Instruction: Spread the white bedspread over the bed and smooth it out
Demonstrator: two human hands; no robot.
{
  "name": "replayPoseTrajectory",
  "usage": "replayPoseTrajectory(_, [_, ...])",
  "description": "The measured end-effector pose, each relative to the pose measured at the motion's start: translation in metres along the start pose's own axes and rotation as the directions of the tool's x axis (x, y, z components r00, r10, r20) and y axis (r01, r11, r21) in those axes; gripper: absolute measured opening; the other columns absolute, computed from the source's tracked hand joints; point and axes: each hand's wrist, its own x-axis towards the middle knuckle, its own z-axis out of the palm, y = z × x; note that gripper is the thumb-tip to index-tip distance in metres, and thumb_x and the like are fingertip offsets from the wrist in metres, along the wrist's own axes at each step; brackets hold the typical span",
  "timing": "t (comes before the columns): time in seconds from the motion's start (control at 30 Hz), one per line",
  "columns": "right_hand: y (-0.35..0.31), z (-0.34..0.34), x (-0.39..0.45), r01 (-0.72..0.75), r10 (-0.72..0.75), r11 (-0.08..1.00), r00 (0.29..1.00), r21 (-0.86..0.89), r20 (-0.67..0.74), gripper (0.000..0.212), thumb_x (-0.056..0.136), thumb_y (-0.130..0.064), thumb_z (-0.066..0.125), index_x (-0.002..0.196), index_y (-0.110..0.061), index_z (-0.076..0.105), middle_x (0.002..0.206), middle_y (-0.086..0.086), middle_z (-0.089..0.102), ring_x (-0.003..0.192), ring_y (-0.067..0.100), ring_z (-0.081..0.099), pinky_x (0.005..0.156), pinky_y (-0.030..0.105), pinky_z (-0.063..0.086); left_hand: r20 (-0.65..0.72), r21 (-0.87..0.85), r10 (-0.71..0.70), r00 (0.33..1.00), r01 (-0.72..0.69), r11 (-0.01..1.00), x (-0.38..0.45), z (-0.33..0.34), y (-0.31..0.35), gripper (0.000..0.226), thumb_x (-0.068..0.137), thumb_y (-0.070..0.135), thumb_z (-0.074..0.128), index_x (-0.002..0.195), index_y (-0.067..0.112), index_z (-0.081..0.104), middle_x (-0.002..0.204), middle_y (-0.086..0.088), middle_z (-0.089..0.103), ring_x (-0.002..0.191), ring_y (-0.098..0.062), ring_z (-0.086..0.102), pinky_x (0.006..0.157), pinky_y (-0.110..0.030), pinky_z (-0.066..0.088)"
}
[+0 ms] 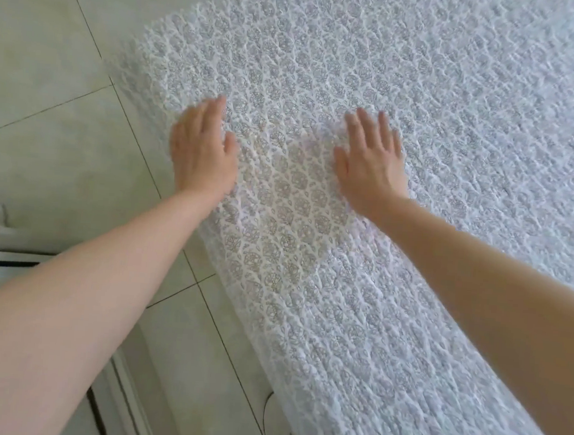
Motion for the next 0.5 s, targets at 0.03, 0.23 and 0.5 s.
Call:
replayPoseTrajectory(0.03, [0.023,0.001,-0.008,-0.159,0.158,0.987,0.987,0.012,0.031,0.063,0.103,-0.045,0.018,0.157,-0.017,0.002,0.165,0.009,-0.001,0.151,0.033,-0.004,0.122,0.052,0.005,0.128,0.033,0.119,0.985,-0.124,0.992,-0.006,0.009,0.011,0.056,0.104,0.036,0.033,0.158,0.026,0.019,0.166,0.001,0.015,0.154,-0.025,0.008,0.124,-0.05,0.004])
replayPoseTrajectory(0.23, [0.035,0.032,-0.119,-0.114,0.111,0.993,0.991,0.029,0.073,0.063,0.101,-0.049,0.007,0.156,-0.022,-0.007,0.163,0.01,-0.015,0.149,0.031,-0.018,0.12,0.054,-0.004,0.315,0.22,0.247,0.916,-0.324,0.92,-0.104,0.042,0.021,0.064,0.101,0.052,0.011,0.159,0.028,-0.002,0.166,0.004,-0.01,0.153,-0.021,-0.011,0.123,-0.051,-0.005])
replayPoseTrajectory(0.5, [-0.017,0.033,-0.305,0.276,-0.323,0.944,0.884,0.182,0.339,0.06,0.103,-0.043,0.023,0.157,-0.022,0.008,0.165,0.008,0.001,0.15,0.035,-0.006,0.12,0.056,0.006,0.594,0.23,0.15,0.79,-0.345,0.91,-0.26,-0.001,0.015,0.059,0.105,0.043,0.016,0.155,0.037,-0.013,0.164,0.011,-0.02,0.152,-0.024,-0.016,0.123,-0.053,-0.002])
